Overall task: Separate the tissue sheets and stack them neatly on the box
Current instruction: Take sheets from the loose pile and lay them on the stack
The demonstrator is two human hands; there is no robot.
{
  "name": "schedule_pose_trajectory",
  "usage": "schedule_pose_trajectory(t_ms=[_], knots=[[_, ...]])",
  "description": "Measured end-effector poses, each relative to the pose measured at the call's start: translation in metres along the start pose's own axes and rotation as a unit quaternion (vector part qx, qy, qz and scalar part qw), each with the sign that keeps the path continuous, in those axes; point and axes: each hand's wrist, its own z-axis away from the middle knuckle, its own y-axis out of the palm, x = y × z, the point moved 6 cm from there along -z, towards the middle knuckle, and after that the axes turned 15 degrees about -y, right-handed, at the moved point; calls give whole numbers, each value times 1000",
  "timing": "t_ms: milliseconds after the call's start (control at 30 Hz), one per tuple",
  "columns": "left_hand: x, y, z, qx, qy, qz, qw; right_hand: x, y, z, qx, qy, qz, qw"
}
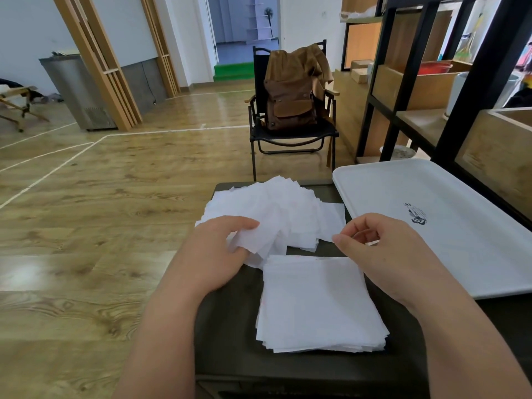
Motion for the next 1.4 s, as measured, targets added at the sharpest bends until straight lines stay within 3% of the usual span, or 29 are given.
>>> schedule_pose_trajectory(t_ms=[133, 233, 433, 633, 867, 933, 1067, 1200, 1300, 1400], knots=[[-2, -9, 2, 8, -2, 48, 999, 0, -1, 0, 2, -1, 1, 1000], [1, -13, 1, 15, -54, 127, 990, 1, -1, 0, 2, -2, -1, 1000], [-7, -37, 8, -92, -77, 312, 943, 9, -2, 1, -20, -44, -10, 999], [-27, -48, 18, 8, -59, 533, 844, 47, -2, 2, -46, -191, -119, 973], [-38, -32, 21, 142, -113, 634, 752, 59, 30, 6, 62, -180, -180, 965], [-35, -25, 19, 134, -154, 608, 768, 61, 29, 7, 56, -183, -198, 961], [-30, -17, 18, 116, -192, 493, 841, 57, 19, 6, -6, -190, -211, 959], [-39, -33, 20, 80, -104, 447, 885, 51, 8, 4, -68, -193, -195, 959], [-52, -39, 26, 97, -33, 421, 901, 51, 2, 5, -84, -187, -217, 954], [-49, -42, 26, 41, -32, 394, 918, 50, -1, 4, -85, -180, -217, 956]])
